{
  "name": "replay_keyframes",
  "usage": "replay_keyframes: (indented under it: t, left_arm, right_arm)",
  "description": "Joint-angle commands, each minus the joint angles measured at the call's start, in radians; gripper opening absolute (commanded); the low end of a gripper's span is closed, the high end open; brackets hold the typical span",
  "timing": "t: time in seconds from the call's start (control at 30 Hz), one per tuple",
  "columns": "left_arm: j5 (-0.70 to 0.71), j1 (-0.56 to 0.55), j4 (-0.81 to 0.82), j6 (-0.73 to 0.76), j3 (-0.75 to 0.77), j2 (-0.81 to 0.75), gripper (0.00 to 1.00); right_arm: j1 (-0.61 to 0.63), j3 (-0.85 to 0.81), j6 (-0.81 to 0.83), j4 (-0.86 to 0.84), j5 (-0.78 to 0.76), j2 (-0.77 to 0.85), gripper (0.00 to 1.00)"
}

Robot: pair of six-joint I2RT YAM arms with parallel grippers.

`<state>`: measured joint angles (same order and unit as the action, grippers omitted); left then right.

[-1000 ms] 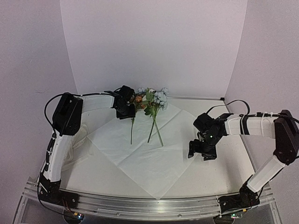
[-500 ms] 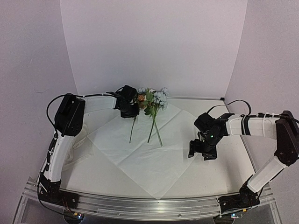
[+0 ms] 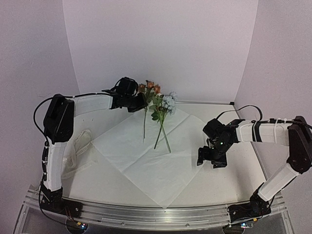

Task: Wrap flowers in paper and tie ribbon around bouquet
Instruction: Adjust the fake flower with the flattened wrapping paper.

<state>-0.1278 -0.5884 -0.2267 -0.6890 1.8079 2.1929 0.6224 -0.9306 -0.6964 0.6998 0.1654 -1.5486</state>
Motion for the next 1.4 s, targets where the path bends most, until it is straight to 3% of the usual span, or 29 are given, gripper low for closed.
replay_keyframes:
  t: [0.0,0.27,0.47,0.83,1.17,1.37]
  left_arm:
    - [-0.073,0.002,0.169,-0.089,-0.025,-0.098,0.0]
    - [-0.226,-0.001,0.372,-0.27,-0.087,-0.033,0.0]
    - [-0.231,-0.011,0.435,-0.367,-0.078,0.074,0.0]
    - [-0.235,-0.019,0.402,-0.389,-0.032,0.186,0.05]
    - [-0.218,-0.018,0.324,-0.335,-0.015,0.188,0.34]
    - [-0.188,-0.016,0.217,-0.267,0.009,0.158,0.57]
  right_arm:
    - [-0.004,0.005,0.003,-0.002,-0.016,0.031,0.84]
    - [-0.004,0.009,0.0,-0.002,-0.016,0.041,0.84]
    - [-0.004,0.013,0.0,-0.002,-0.015,0.053,0.84]
    - [-0.003,0.027,-0.003,-0.001,-0.02,0.069,0.84]
    - [-0.004,0.037,-0.001,0.0,-0.008,0.095,0.87]
    - [-0.001,0.066,-0.014,-0.002,0.005,0.133,0.88]
